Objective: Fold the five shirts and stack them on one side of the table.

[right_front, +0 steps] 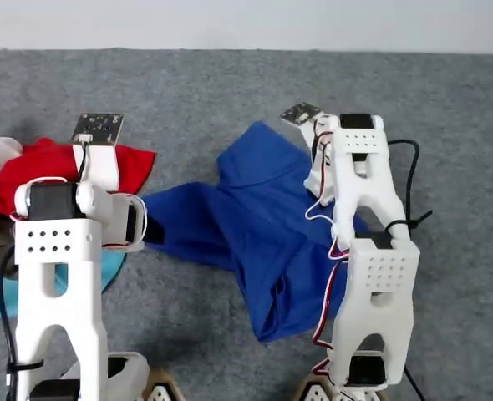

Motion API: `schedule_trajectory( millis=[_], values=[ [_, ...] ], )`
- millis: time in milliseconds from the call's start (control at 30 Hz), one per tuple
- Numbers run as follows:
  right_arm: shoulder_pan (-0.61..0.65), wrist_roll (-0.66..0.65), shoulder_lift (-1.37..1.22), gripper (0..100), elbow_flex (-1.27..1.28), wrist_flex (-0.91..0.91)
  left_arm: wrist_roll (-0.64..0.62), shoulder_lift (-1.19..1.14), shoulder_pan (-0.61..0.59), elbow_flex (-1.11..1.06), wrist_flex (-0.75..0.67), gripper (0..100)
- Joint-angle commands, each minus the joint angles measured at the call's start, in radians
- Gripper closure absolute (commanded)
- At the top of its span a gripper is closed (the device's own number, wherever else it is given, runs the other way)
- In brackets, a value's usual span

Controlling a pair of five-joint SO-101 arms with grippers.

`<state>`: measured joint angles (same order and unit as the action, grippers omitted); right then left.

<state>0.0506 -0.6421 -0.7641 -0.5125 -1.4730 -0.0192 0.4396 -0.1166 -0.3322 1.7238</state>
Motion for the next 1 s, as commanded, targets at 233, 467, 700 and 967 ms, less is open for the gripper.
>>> schedule_trajectory(
  millis=[233,467,700,967],
  values=[
    [-0.010,-0.011,-0.067,98.1,-0.063,-0.019,0.011,0.028,0.000,0.002,0.034,73],
    [-0.044,-0.011,-0.015,99.0,-0.063,-0.016,0.012,0.028,0.000,0.002,0.034,73],
    [-0.186,-0.011,0.047,99.0,-0.133,0.033,0.012,0.028,0.000,0.002,0.034,73],
    [-0.378,-0.011,0.007,99.0,-0.255,0.159,0.012,0.028,0.000,0.002,0.034,73]
  ],
)
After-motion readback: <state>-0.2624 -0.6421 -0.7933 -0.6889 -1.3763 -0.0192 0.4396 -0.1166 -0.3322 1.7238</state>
